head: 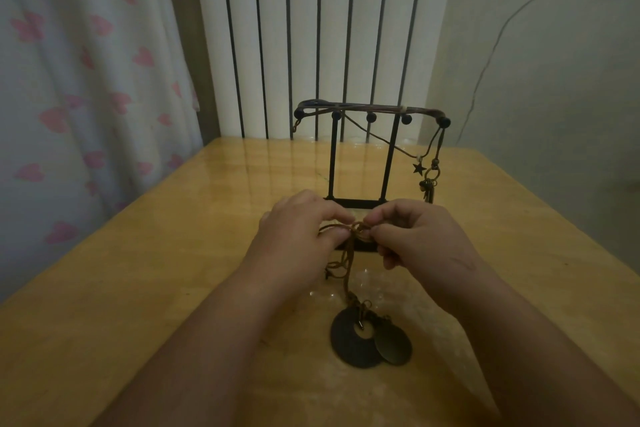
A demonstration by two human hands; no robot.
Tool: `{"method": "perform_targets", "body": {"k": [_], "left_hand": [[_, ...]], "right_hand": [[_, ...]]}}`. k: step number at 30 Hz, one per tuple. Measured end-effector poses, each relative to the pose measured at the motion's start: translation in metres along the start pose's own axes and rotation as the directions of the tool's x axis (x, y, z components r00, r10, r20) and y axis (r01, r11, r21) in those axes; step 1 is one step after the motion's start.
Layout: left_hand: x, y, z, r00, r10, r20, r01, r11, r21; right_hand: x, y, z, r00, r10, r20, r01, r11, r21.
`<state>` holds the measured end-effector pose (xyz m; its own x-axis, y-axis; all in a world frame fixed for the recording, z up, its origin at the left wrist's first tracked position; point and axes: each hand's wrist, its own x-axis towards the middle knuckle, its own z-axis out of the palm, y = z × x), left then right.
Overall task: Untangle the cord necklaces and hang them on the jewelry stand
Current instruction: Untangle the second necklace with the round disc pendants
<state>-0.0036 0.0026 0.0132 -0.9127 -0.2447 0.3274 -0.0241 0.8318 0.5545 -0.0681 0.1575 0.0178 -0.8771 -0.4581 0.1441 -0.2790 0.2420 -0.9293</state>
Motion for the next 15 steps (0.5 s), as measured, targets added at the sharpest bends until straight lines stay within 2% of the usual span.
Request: {"method": "perform_targets", "body": {"k": [6,12,15], "left_hand": [[-0.0009,0.0019,0.0012,0.999,0.019,0.037,-0.013,0.989,-0.150],[-0.0021,0.0041,0.0018,1.000,0.027,-0.004,-0.028,0.984,-0.177],[-0.0025,0.0067,0.0004,0.996,-0.021,-0.083,-0.003,0.960,-0.281]], "right_hand": [[-0.0001,-0.0005,0.0010,1.000,-0.010,-0.013,0.010,1.000,-0.028],[-0.0001,0.0003,0.0018,1.000,-0.022,0.001,0.022,0.999,-0.040],[0.0001,0.0007,0.0019,0.999,-0.026,-0.028,0.024,0.998,-0.053]]}}
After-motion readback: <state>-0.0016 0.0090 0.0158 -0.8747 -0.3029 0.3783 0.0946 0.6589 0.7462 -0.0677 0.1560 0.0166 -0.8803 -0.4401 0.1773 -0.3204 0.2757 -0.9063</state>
